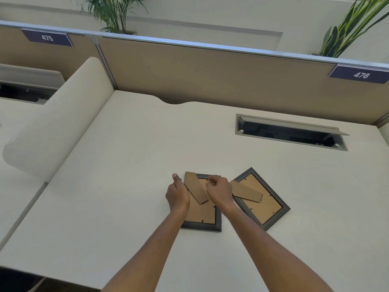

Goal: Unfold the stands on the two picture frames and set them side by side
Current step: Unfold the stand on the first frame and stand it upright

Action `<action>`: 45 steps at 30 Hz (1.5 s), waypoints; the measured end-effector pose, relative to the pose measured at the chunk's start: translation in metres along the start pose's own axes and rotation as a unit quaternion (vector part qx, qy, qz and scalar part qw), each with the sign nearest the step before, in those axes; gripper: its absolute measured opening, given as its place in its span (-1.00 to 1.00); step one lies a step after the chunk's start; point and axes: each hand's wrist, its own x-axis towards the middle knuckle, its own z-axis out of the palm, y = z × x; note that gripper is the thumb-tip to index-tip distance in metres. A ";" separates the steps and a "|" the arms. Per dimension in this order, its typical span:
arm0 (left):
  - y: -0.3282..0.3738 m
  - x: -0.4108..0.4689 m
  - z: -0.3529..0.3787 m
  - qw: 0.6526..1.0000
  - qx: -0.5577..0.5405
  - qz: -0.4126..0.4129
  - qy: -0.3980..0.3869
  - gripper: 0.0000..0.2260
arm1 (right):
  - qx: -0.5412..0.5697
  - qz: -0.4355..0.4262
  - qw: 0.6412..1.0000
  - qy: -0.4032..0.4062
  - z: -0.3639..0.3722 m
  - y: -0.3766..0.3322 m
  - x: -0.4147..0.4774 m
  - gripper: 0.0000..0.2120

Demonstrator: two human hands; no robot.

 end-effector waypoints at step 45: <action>-0.004 -0.013 -0.006 0.963 -0.256 -0.081 0.003 -0.37 | 0.098 -0.013 0.995 -0.015 -0.004 -0.001 0.000 -0.72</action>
